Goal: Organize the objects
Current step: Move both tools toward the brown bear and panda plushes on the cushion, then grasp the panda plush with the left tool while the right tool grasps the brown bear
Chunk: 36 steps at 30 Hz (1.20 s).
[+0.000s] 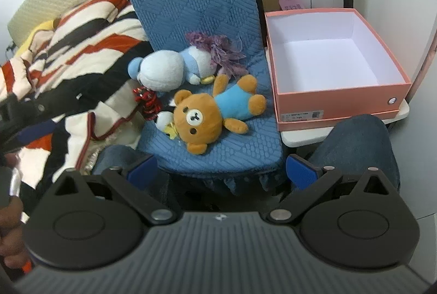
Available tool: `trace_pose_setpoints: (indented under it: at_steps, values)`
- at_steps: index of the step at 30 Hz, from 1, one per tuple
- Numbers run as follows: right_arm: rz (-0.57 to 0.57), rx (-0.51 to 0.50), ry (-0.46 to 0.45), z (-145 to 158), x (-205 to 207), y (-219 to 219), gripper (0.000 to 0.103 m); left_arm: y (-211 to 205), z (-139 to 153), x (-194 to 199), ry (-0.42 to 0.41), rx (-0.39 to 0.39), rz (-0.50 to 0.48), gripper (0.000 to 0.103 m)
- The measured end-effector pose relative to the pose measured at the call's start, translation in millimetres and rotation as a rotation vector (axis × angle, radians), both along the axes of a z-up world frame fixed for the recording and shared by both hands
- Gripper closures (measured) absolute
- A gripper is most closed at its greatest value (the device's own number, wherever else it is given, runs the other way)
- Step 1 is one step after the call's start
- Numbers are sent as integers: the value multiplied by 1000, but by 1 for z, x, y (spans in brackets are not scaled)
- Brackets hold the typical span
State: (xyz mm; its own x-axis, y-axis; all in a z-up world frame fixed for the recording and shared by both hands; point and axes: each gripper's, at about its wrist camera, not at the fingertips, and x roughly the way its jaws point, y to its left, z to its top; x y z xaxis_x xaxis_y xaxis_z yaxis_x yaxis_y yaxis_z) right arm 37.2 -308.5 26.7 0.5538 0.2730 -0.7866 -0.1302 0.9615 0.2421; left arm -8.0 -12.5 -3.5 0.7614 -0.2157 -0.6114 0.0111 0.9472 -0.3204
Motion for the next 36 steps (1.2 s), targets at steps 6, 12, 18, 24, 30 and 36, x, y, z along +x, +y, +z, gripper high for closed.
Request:
trace_pose_setpoints:
  at_steps: [6,12,18,24,30,36]
  values:
    - [-5,16,26,-7,1,2,0,-1,-3,2,6,-9,-8,0]
    - [-20,41,33,-11,9,0,0,-1,-9,12,26,-9,-14,0]
    - [-61,57,55,-21,23,-1,0,2,-20,29,47,-6,-10,0]
    - [-63,96,120,-40,46,4,0,5,-31,52,72,33,-9,0]
    - [-91,98,152,-56,68,13,0,13,-51,80,117,37,-8,0]
    - [-220,204,249,-82,94,16,0,22,-79,116,188,40,-19,0]
